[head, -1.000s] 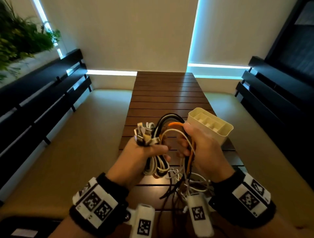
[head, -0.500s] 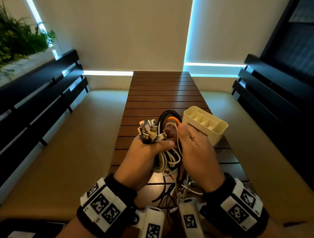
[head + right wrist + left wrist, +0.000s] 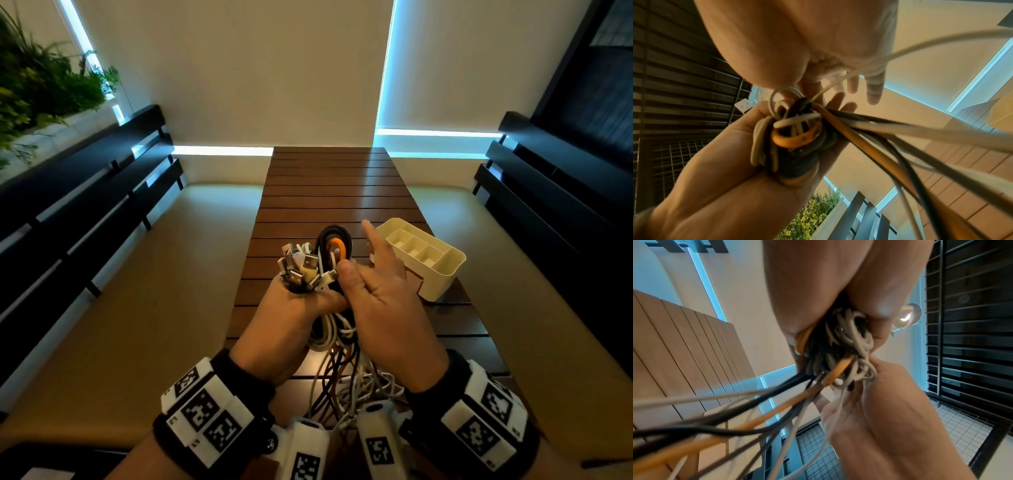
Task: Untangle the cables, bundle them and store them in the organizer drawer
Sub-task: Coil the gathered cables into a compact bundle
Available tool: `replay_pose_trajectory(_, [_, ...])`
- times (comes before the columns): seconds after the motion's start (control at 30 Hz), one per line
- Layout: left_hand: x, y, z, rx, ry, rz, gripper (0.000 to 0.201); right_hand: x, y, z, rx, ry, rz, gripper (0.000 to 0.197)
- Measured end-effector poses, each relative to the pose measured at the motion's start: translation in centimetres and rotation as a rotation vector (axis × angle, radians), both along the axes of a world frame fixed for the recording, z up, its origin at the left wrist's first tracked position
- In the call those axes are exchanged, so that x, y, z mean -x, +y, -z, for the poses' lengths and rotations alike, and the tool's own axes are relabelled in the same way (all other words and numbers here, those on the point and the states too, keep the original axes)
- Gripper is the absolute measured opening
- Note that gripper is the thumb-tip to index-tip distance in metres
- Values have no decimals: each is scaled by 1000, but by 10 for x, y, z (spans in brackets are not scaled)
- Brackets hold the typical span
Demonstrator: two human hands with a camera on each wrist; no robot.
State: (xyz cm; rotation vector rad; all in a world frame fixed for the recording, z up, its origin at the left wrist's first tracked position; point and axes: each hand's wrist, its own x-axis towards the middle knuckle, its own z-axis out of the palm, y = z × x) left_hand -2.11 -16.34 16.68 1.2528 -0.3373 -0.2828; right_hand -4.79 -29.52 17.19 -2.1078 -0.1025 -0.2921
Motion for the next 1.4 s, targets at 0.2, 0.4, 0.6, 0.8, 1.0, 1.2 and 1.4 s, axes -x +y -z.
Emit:
replay_pose_trajectory(0.2, [-4,1,-3,24,-32,4,16,-1,6,-13,-79,1,-58,33])
replay_pose_trajectory(0.4, [-7,-1,-12,128,-70,-5,22,-5,5,-9,-555,77,-250,68])
replay_pose_trajectory(0.6, [-21,15,-20,266,195,17,19,-18,1,26,-396,209,-409,64])
replay_pose_trajectory(0.8, [-21,27,-25,449,231,116,13,-28,-8,44,51,138,-259,9])
replay_pose_trajectory(1.0, [-20,35,-40,491,159,109,27,-54,-32,44,278,-90,-29,15])
replay_pose_trajectory(1.2, [-37,62,-45,480,67,-24,18,-64,-85,89,735,334,196,76])
replay_pose_trajectory(1.4, [-35,44,-6,191,227,-267,11,-40,-73,67,603,624,-15,135])
